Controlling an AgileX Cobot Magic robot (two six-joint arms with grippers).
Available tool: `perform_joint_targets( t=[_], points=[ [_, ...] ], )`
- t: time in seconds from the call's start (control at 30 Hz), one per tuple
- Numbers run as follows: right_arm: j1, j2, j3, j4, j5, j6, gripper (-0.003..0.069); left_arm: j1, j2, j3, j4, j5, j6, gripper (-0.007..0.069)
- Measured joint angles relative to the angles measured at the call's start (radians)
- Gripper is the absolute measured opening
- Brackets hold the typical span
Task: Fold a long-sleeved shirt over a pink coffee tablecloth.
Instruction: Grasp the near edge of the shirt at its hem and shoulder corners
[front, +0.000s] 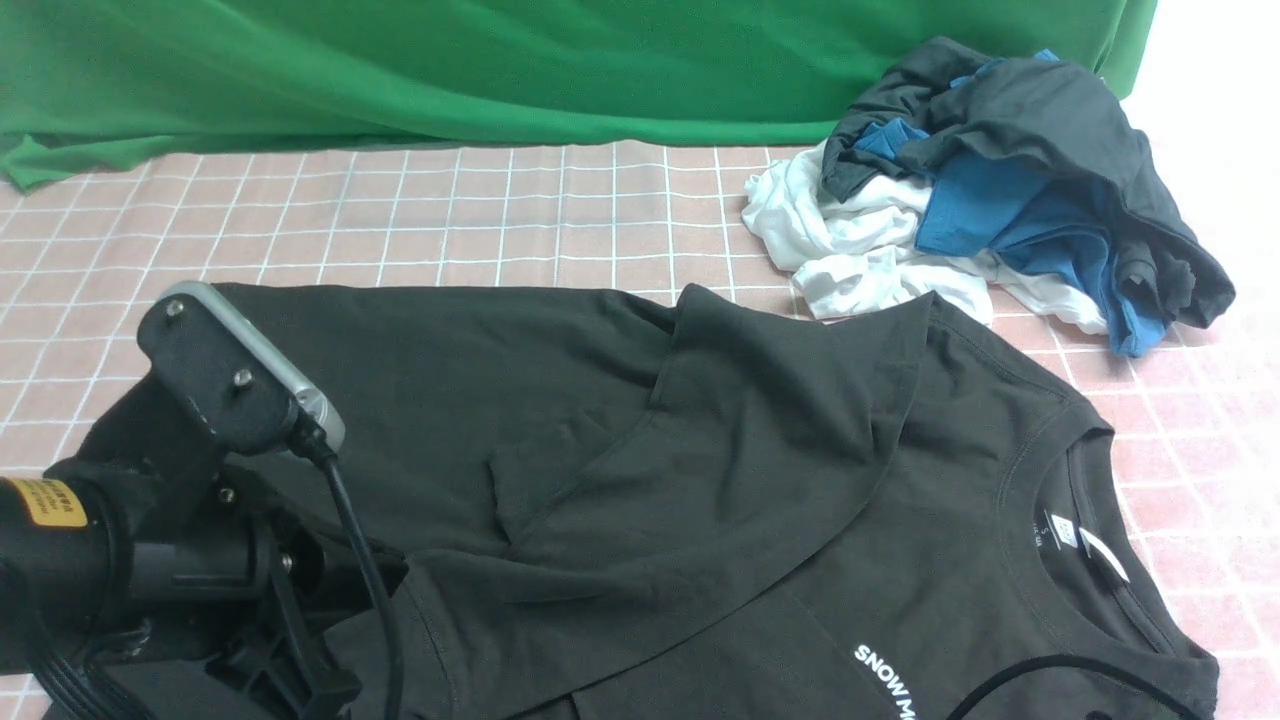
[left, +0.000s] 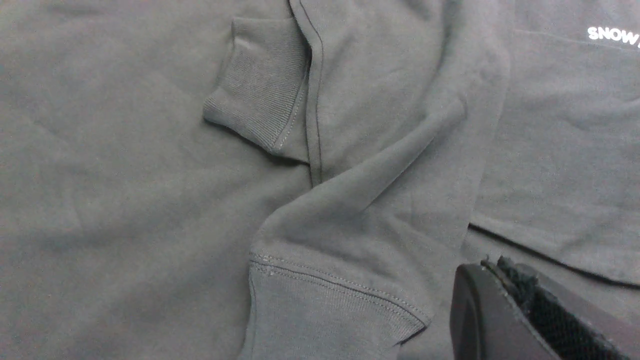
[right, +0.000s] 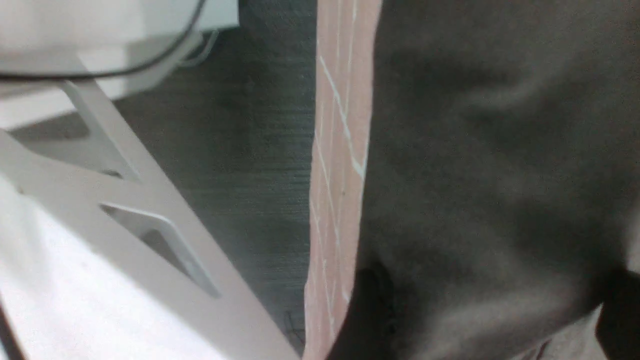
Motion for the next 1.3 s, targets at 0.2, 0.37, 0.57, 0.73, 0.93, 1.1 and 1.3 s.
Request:
perform_joint_targets(
  t=[0.2, 0.37, 0.57, 0.73, 0.93, 1.1, 1.3],
  points=[
    [0.0, 0.035, -0.01, 0.001, 0.019, 0.01, 0.0472, 0.0, 0.001, 0.0, 0.0, 0.009, 0.0, 0.0017],
    [0.003, 0.024, -0.012, 0.057, 0.05, 0.011, 0.0211, 0.0, 0.001, 0.0, 0.0, 0.014, 0.0, 0.0017],
    [0.002, -0.008, -0.02, 0.053, 0.079, 0.012, 0.0055, 0.0, 0.001, 0.0, 0.0, 0.014, 0.0, 0.0017],
    [0.002, -0.056, -0.079, 0.047, 0.174, 0.003, 0.0055, 0.0, 0.001, 0.0, 0.0, 0.014, 0.0, 0.0017],
    [0.0, -0.083, -0.111, 0.043, 0.22, -0.048, 0.0055, 0.0, 0.001, 0.0, 0.004, 0.014, 0.0, 0.0017],
    [-0.044, -0.083, -0.112, 0.034, 0.237, -0.065, 0.0055, 0.0, 0.001, 0.0, 0.02, 0.031, 0.004, 0.0017],
    [-0.27, -0.084, -0.112, 0.017, 0.175, -0.066, 0.0055, 0.0, 0.001, 0.0, 0.012, 0.133, 0.184, 0.0017]
  ],
)
